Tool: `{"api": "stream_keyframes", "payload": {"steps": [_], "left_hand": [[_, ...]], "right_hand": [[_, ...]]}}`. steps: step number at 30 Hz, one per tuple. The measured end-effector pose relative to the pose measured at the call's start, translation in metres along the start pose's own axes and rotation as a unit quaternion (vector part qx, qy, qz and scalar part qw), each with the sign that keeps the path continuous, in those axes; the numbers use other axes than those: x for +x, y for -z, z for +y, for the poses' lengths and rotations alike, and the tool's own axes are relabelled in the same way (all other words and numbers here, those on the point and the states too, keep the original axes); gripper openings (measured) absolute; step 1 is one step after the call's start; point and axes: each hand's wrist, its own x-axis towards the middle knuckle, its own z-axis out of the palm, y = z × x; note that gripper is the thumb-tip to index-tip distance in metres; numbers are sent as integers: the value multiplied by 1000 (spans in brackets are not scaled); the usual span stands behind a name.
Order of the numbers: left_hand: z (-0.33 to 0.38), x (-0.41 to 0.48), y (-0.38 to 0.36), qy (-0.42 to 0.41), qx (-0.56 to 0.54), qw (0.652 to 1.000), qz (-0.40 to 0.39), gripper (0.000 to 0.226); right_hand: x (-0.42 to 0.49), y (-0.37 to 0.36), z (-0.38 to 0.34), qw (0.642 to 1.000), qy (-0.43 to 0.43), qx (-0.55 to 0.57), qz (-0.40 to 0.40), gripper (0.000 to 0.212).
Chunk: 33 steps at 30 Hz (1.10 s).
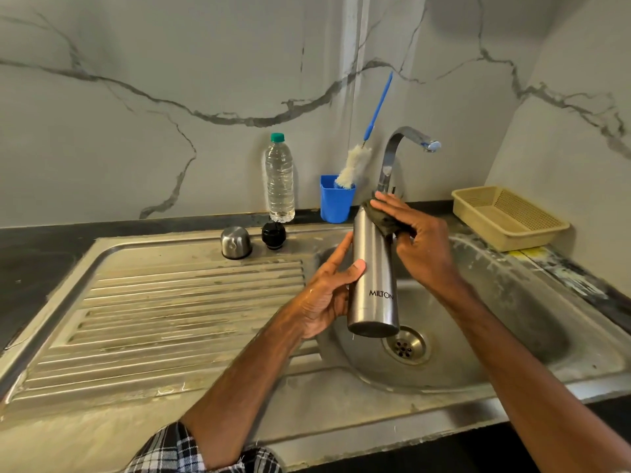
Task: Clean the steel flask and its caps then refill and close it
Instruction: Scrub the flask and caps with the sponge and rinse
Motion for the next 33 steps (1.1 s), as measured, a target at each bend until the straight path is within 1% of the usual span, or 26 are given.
{"api": "stream_keyframes", "payload": {"steps": [2,5,7,8,10,13,15,16,17,20,21,23,25,28,29,33], "left_hand": [[1,1,3,-8,-21,1000,17,81],[3,2,9,-14,-34,998,43,81],[3,3,9,-10,-30,999,32,81],[2,2,9,-4,-26,1000,17,80],[-1,3,7,10,-32,999,-12,76],[-2,1,7,26,-58,998,-23,64],[2,-1,8,34,-84,996,-12,47],[4,-1,8,44,-99,994,3,42],[4,0,11,51,-112,992,17,43],[4,1,12,48,-111,992,26,60],[4,1,11,46,-97,994,28,61],[3,0,8,52,-79,995,27,56],[3,-2,7,51,-59,996,32,57],[5,-3,7,44,-10,999,25,43],[5,-4,6,47,1,999,24,42],[4,-2,5,55,15,998,11,51]], "right_hand": [[-10,-5,-4,1000,-13,-3,-12,74],[-39,-8,-13,997,64,31,-43,61],[-45,-6,-14,992,102,48,-50,54],[-40,-5,-13,993,105,42,-44,55],[-26,-3,-8,997,78,14,-20,62],[-8,-2,-2,1000,-15,5,16,74],[-10,-8,0,997,-65,18,32,78],[-14,-12,0,996,-81,19,32,79],[-18,-17,0,995,-89,19,27,80],[-27,-23,1,996,-86,28,4,82],[-28,-24,0,996,-83,32,0,82],[-29,-24,-1,997,-67,35,-3,82],[-28,-22,-1,999,-42,31,-3,81],[-25,-18,1,1000,-18,23,0,81],[-21,-17,2,1000,-16,21,2,81],[1,-12,6,999,-41,33,-13,80]]}}
